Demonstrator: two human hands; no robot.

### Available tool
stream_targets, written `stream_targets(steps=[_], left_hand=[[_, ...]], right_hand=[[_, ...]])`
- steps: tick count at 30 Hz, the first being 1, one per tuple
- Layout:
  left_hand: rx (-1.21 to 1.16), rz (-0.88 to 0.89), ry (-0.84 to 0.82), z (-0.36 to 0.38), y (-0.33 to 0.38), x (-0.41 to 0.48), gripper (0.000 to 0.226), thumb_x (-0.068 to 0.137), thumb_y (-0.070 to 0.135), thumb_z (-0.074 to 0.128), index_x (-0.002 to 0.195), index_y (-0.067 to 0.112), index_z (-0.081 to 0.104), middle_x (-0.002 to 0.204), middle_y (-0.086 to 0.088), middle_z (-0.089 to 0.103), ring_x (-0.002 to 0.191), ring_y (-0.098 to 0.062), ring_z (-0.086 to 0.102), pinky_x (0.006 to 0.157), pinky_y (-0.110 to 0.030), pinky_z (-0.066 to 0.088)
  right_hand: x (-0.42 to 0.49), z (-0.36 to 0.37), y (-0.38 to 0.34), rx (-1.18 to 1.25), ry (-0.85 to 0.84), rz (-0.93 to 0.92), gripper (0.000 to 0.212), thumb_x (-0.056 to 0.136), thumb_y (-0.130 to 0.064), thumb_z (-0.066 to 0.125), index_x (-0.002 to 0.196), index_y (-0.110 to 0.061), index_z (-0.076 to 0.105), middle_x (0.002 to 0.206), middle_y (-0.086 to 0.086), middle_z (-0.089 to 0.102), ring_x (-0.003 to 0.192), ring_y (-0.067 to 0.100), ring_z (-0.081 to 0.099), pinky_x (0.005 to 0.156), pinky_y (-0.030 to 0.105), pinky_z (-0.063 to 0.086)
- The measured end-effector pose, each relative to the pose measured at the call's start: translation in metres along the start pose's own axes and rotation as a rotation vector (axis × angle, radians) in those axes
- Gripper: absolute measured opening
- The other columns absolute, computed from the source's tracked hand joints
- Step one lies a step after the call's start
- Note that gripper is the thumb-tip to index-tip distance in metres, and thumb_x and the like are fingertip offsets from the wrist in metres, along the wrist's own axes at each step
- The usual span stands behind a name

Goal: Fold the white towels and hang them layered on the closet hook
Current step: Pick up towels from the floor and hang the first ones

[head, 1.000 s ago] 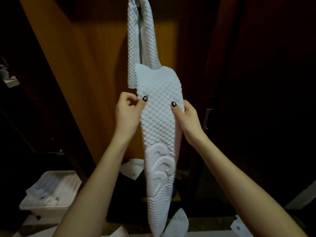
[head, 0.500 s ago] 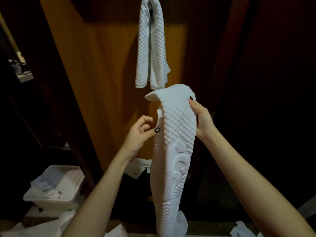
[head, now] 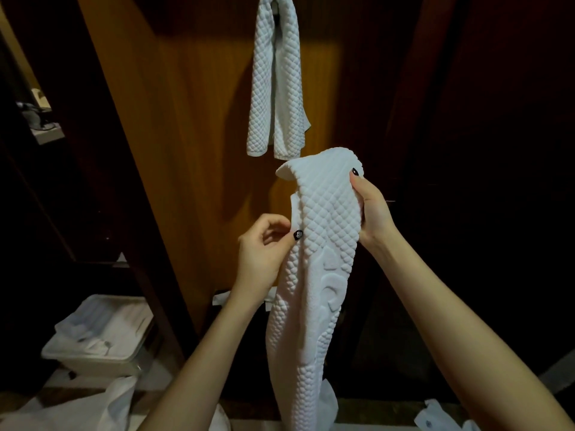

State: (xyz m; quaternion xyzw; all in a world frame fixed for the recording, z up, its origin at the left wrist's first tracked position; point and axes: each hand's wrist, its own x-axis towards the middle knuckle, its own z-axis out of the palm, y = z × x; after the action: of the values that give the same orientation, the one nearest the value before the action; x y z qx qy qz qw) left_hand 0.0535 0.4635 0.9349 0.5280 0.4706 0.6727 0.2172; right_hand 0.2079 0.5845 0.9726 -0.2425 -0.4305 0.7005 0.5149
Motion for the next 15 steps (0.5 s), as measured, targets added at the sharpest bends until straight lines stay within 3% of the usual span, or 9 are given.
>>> stream_targets(steps=[4,9,12,15], left_hand=[[0.021,0.009,-0.079,-0.004,-0.003,-0.003,0.019,0.085,0.005,0.071,0.085,0.024,0.066,0.083,0.015,0.068,0.081,0.001,0.063,0.074,-0.012,0.048],[0.17,0.275,-0.051,-0.001,-0.009,-0.012,0.017,0.086,0.005,0.067,0.088,0.021,0.066,0.084,0.011,0.068,0.081,-0.003,0.063,0.073,-0.013,0.049],[0.107,0.101,-0.123,0.002,-0.006,-0.007,0.024,0.089,0.006,0.067,0.091,0.03,0.066,0.09,0.019,0.07,0.089,0.002,0.065,0.076,-0.009,0.047],[0.109,-0.117,-0.213,-0.001,-0.003,0.003,0.017,0.09,0.015,0.067,0.088,0.031,0.064,0.083,0.015,0.067,0.081,-0.001,0.063,0.07,-0.01,0.047]], right_hand=[[-0.002,0.001,-0.001,-0.107,0.02,-0.055,0.034,0.1,-0.023,0.051,0.126,-0.001,0.054,0.115,0.015,0.066,0.107,0.03,0.065,0.093,0.047,0.054],[-0.004,0.004,-0.004,-0.183,0.042,-0.102,0.036,0.099,-0.022,0.053,0.127,0.002,0.051,0.117,0.017,0.062,0.106,0.032,0.062,0.092,0.047,0.053],[-0.004,0.005,-0.008,-0.149,0.061,-0.113,0.043,0.099,-0.02,0.052,0.133,0.005,0.047,0.122,0.02,0.061,0.109,0.033,0.062,0.094,0.049,0.052],[-0.006,0.001,-0.013,-0.074,0.044,-0.093,0.04,0.098,-0.022,0.052,0.132,0.0,0.05,0.12,0.017,0.064,0.109,0.032,0.064,0.092,0.047,0.054]])
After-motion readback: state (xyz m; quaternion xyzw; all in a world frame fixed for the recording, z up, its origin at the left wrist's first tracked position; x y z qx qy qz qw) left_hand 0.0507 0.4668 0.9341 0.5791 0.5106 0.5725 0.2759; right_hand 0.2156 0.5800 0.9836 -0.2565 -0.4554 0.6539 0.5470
